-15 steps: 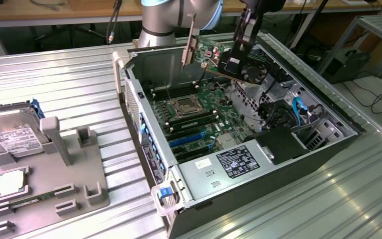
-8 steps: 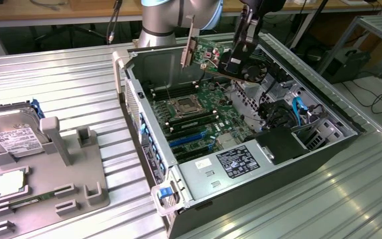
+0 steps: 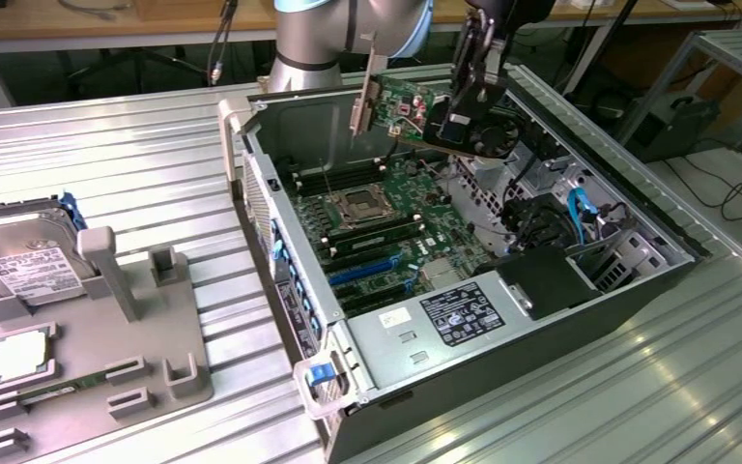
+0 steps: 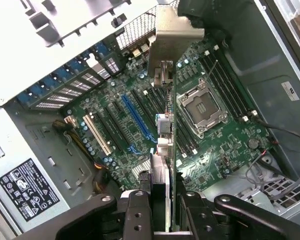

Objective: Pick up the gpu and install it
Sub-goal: 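Insert the gpu into the slot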

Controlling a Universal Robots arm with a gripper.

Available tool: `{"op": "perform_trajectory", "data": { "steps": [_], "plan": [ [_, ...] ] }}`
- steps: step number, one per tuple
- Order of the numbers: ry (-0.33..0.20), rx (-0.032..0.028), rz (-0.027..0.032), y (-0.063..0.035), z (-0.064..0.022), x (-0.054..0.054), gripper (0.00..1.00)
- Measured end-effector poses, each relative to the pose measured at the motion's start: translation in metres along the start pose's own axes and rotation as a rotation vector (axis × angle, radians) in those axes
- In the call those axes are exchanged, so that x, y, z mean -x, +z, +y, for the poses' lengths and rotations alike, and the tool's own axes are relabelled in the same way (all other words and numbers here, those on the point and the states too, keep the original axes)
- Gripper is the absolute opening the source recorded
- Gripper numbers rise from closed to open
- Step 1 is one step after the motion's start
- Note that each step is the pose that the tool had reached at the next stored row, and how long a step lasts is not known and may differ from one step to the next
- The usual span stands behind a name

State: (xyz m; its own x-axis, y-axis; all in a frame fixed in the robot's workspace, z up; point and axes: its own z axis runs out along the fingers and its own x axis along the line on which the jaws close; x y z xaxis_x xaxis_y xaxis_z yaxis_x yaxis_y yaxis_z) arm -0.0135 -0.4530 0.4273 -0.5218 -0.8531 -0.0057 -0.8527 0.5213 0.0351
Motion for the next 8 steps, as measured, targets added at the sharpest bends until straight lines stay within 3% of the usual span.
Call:
{"op": "perform_trajectory", "data": {
  "steps": [8],
  "plan": [
    [-0.086, 0.0005, 0.0030, 0.0000, 0.0001, 0.0000, 0.27]
  ]
}}
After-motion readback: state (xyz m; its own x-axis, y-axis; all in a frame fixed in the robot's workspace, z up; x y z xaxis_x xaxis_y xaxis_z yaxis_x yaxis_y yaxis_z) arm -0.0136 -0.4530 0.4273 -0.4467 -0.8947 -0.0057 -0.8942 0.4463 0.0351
